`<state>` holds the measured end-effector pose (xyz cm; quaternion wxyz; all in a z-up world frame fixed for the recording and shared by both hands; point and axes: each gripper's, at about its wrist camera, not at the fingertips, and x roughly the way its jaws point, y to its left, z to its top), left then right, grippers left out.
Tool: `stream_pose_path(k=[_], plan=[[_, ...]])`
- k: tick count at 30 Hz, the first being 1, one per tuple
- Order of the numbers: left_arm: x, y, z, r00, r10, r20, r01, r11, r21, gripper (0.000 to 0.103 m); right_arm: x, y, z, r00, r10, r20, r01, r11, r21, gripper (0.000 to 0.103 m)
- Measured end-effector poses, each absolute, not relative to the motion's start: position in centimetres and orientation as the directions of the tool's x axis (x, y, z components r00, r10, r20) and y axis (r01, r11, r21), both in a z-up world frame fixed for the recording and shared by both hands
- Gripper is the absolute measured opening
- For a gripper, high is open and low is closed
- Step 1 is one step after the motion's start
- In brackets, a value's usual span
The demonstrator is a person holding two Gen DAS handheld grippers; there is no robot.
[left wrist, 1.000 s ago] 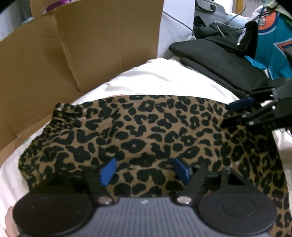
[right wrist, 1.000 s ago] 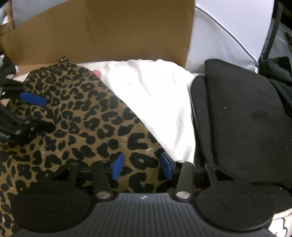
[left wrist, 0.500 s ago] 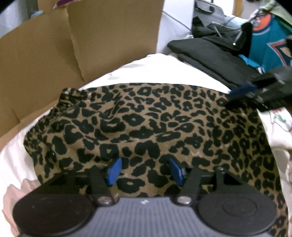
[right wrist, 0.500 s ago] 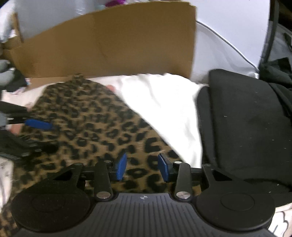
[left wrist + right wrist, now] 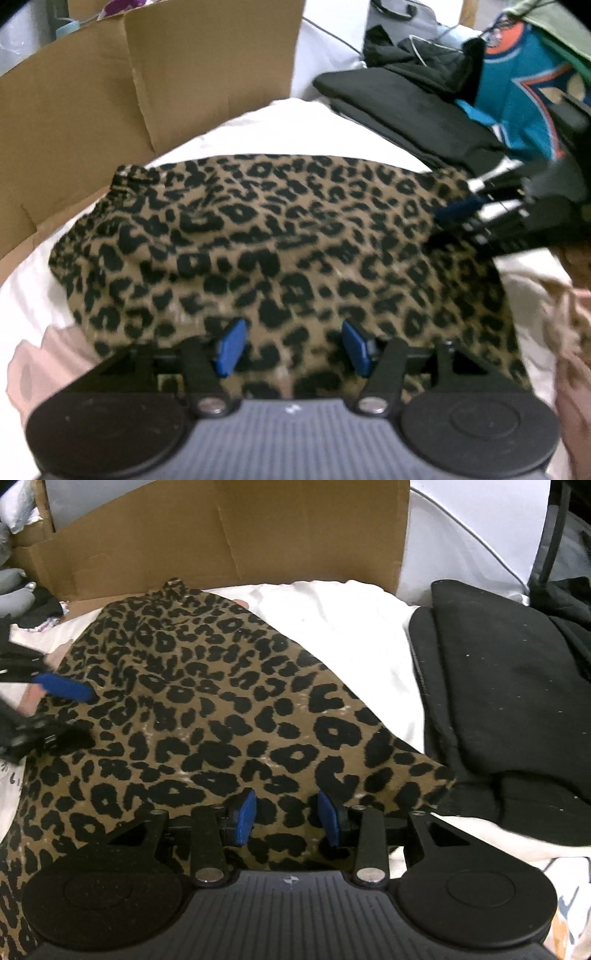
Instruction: Fold clothes
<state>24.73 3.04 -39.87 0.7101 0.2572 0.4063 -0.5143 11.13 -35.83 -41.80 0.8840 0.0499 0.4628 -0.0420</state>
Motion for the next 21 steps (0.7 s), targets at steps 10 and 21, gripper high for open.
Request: stream_pose_path(k=[10, 21], plan=[[21.3, 8.1, -36.6, 0.087, -0.479, -0.873, 0.942, 0.325, -0.084, 0.061, 9.4, -33.8, -37.9, 0.644, 0.040, -0.764, 0.094, 0.987, 0.131, 0.044], [18.9, 13.9, -38.2, -0.054, -0.503, -0.863, 0.928, 0.295, -0.230, 0.059, 7.2, -27.5, -33.9, 0.624, 0.207, -0.754, -0.116, 0.978, 0.172, 0.044]])
